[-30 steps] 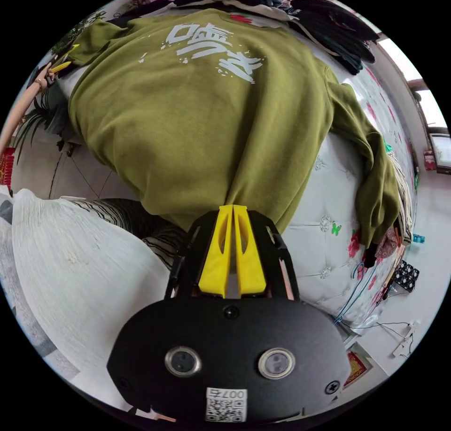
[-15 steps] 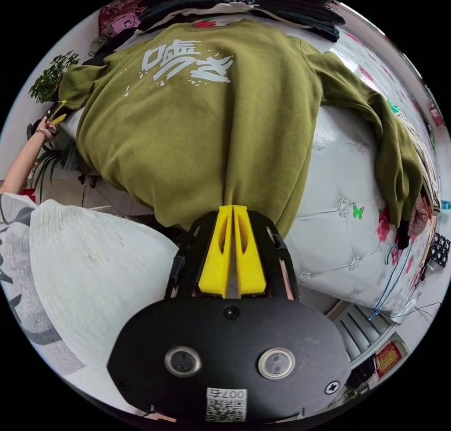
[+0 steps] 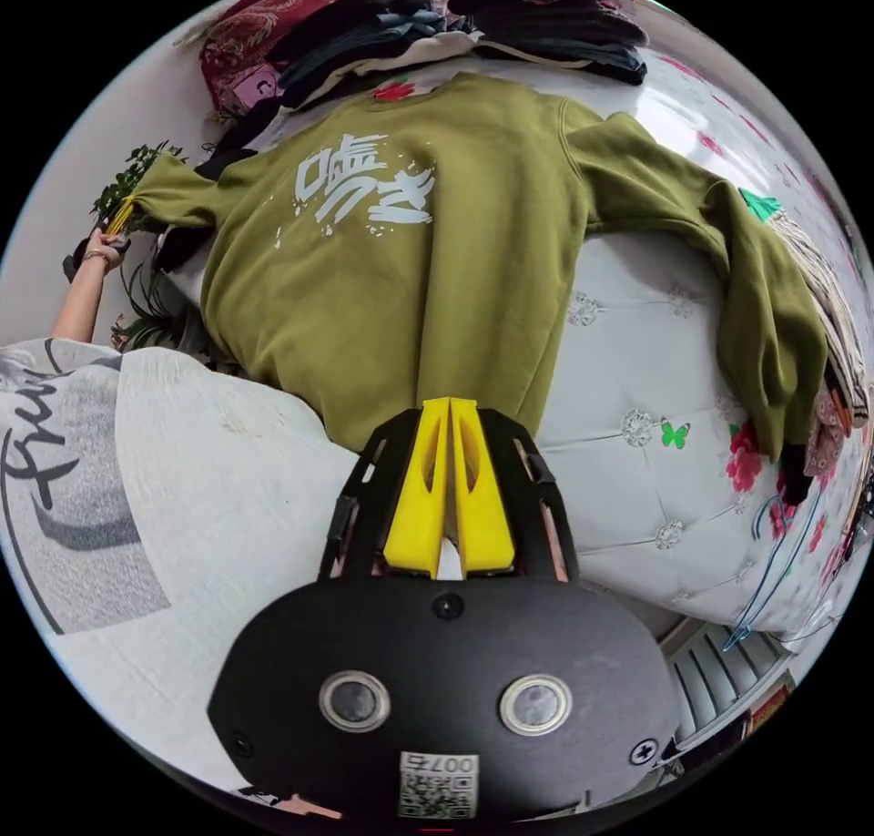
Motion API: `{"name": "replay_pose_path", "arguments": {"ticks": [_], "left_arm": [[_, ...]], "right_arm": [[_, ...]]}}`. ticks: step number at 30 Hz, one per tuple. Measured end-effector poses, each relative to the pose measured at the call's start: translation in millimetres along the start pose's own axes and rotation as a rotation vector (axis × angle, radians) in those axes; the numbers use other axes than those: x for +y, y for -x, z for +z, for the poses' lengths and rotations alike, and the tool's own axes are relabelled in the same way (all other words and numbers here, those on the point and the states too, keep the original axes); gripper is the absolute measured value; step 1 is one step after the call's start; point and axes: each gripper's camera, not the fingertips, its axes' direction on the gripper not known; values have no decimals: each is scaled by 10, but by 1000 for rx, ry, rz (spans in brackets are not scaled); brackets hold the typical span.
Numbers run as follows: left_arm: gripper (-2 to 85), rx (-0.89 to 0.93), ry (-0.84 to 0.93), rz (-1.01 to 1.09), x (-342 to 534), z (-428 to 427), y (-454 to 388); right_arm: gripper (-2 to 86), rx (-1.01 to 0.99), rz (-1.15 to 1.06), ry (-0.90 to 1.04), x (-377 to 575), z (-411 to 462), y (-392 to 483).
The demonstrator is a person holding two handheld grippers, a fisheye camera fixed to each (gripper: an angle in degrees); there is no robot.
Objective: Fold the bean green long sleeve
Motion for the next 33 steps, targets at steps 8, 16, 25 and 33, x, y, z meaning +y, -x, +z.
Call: {"name": "replay_pose_path", "arguments": {"ticks": [8,16,25,33], "left_arm": [[-1,278,305,1149,1931,780,-3189],[-8,111,998,1180,4665,1761,-2962],[9,-263,757,968,4166,2126,-2597],[-6,-572,927,860,4286,2965,-1930]], "right_arm": [[2,-90,111,-358,-43,-789,-536],[39,-233,213,-417,-88,-756,-1048],[63,-78,205,-329,-928,-558,-1116],[10,-151,8,-267,-1372,-731,-961]]}}
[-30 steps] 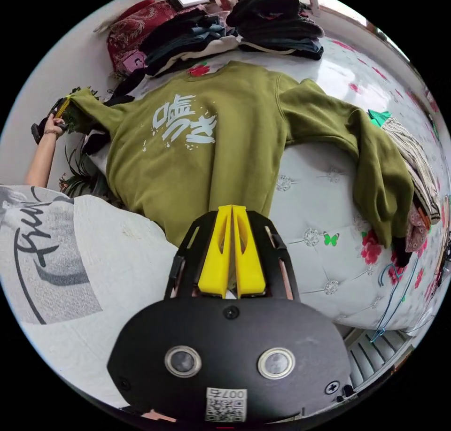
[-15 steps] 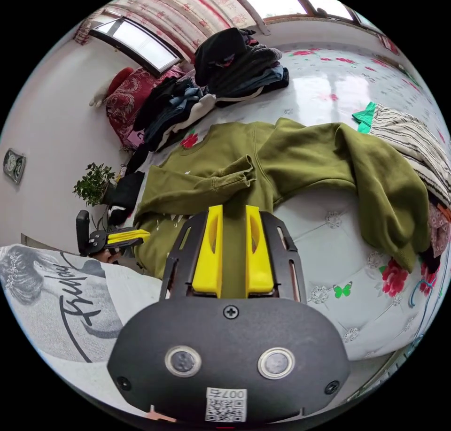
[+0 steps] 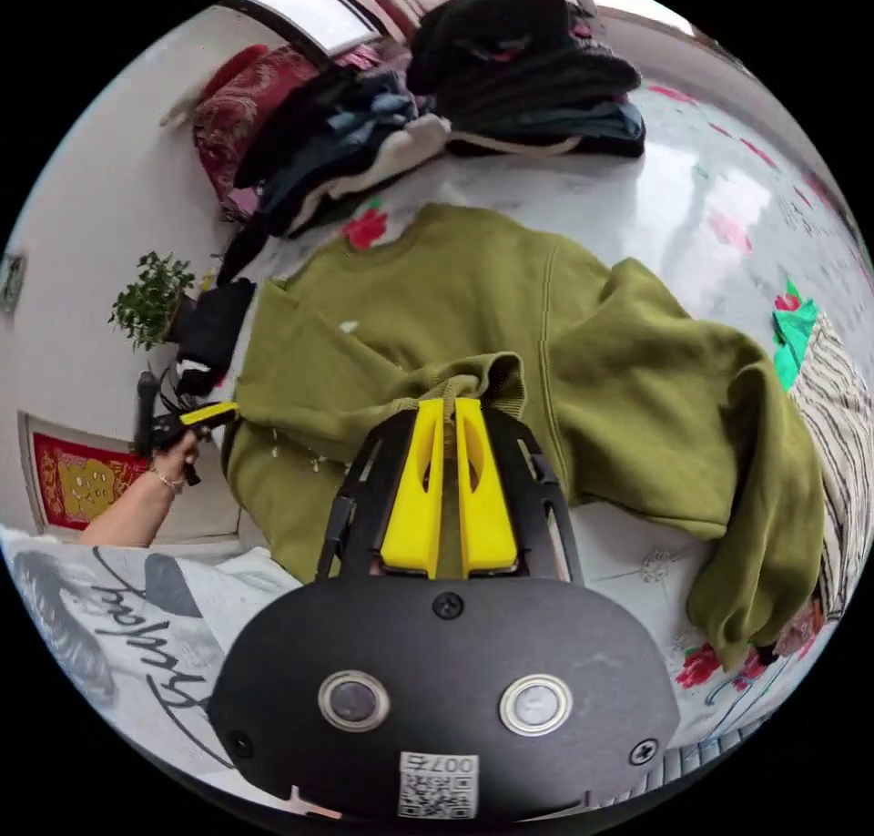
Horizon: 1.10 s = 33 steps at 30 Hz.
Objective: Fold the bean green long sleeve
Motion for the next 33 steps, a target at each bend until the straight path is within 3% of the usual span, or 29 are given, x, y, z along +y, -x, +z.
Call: {"name": "replay_pose_path", "arguments": {"ticks": [3,5,7,9,10,13,15,19,25,27,31,33], "left_arm": [[-9,54,-42,-31,75,93,57],[-9,100,-64,-37,111,129,78],[-9,99,-61,-51,133,205,93],[-9,90,-56,-48,135,221,108],[-9,87,-47,-45,134,221,126],[-9,88,-47,-49,201,183,215],[-9,106,-58,-81,296,145,313],[-9,184,-100,-186,616,45,612],[-9,214,-102,-228,998,-29,883],[-9,201,-101,-216,1097,-58,922],[-9,182,-113,-215,1382,-138,1043],[-10,201,-126,-238,1529,-176,1133]], "right_arm": [[7,-81,-152,-200,299,-704,262],[8,-31,-172,-188,530,-791,303],[12,-9,-96,-98,755,-581,144],[22,-4,180,108,1049,-164,-322],[26,-1,234,116,1136,-133,-414],[43,43,438,-34,1539,-364,-690],[56,230,522,-160,1757,-675,-757],[74,486,501,-223,1829,-942,-796],[83,550,409,-23,1594,-470,-1001],[68,556,398,126,1549,-121,-1142],[34,610,399,137,1516,-189,-1120],[19,627,369,-55,1514,-567,-847]]}}
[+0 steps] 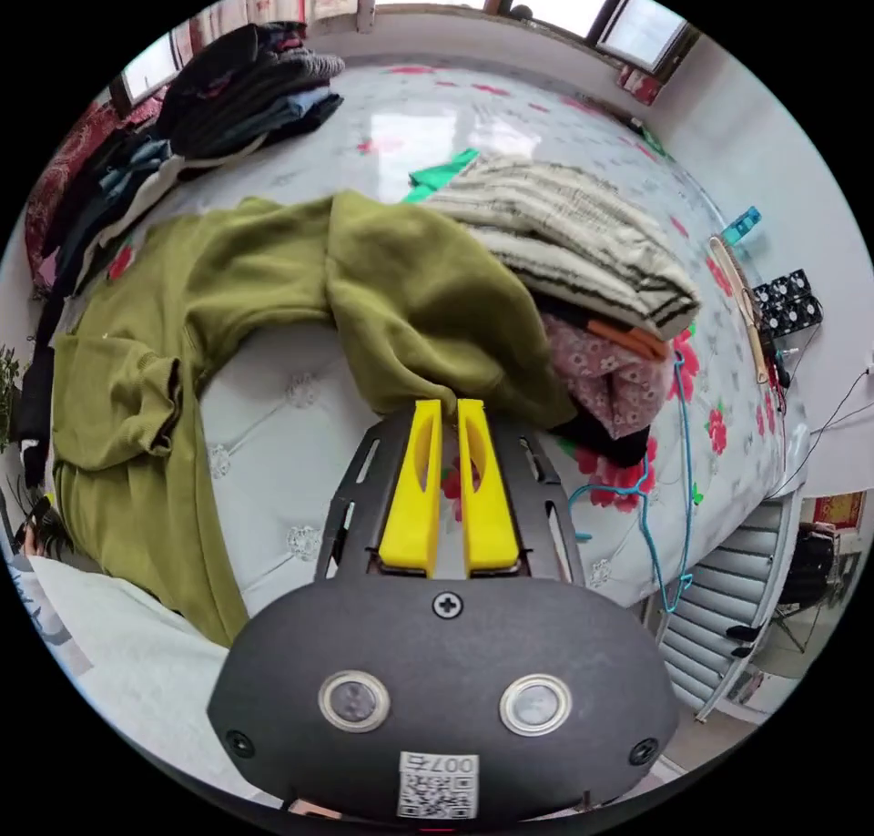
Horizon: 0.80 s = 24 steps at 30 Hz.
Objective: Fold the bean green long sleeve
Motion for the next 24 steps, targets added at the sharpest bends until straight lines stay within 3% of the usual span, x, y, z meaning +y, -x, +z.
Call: {"name": "replay_pose_path", "arguments": {"ticks": [7,12,14,16,18,21,24], "left_arm": [[-10,55,-53,-47,298,-290,327],[-10,110,-144,-65,418,-611,488],[-9,120,-165,-74,481,-705,570],[-9,130,-174,-96,577,-778,701],[-9,132,-173,-112,659,-801,806],[-9,141,-159,-153,811,-810,1010],[-8,153,-151,-189,974,-828,1227]], "right_arm": [[9,-69,-89,-544,-179,-1649,424],[14,-300,-415,-850,-133,-2616,1504],[18,-423,-561,-886,-6,-2781,1980],[24,-568,-722,-862,151,-2801,2503],[32,-723,-911,-716,398,-2555,3236],[38,-768,-1070,-425,774,-1962,3963],[44,-728,-1060,-242,1016,-1417,4046]]}}
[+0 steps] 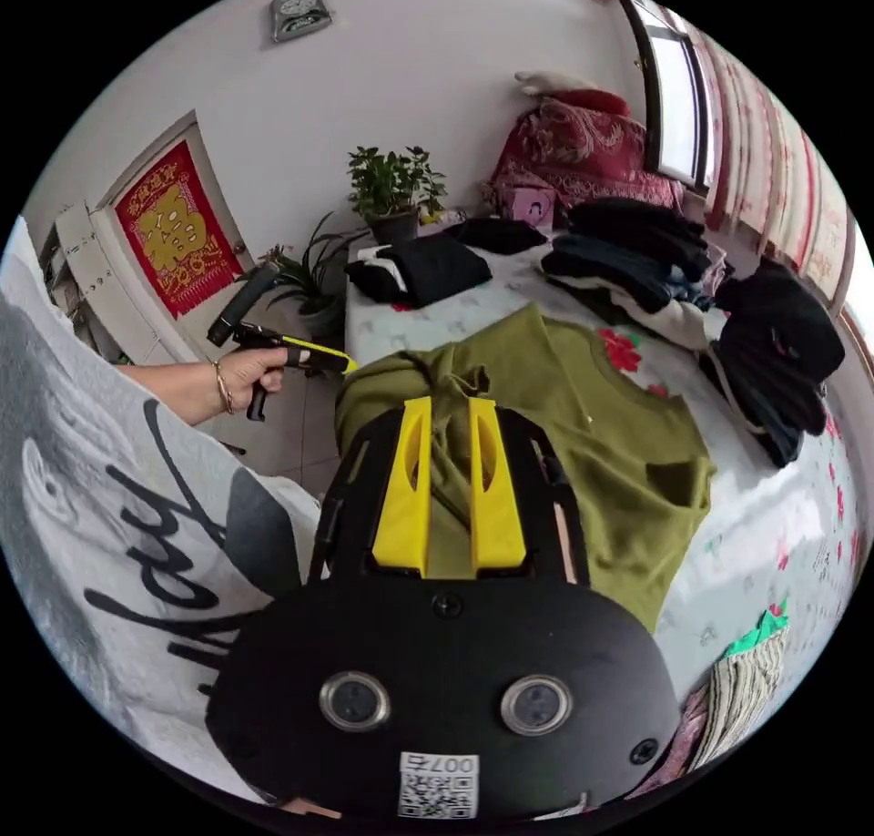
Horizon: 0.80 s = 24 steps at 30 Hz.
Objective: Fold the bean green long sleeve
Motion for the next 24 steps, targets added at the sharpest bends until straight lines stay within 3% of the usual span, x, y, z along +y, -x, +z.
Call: {"name": "replay_pose_path", "arguments": {"ticks": [6,12,15,18,24], "left_arm": [[14,33,43,-7,76,-17,261],[92,189,76,98,-254,117,53],[74,108,141,114,-399,334,-38],[-1,63,191,130,-417,496,-23],[-8,78,68,170,-196,-143,154]], "right_arm": [[61,124,374,155,937,-58,-611],[74,257,676,115,1419,-332,-1099],[76,256,735,57,1405,-332,-1203],[76,241,726,49,1280,-254,-1258],[71,299,637,34,854,-216,-1454]]}}
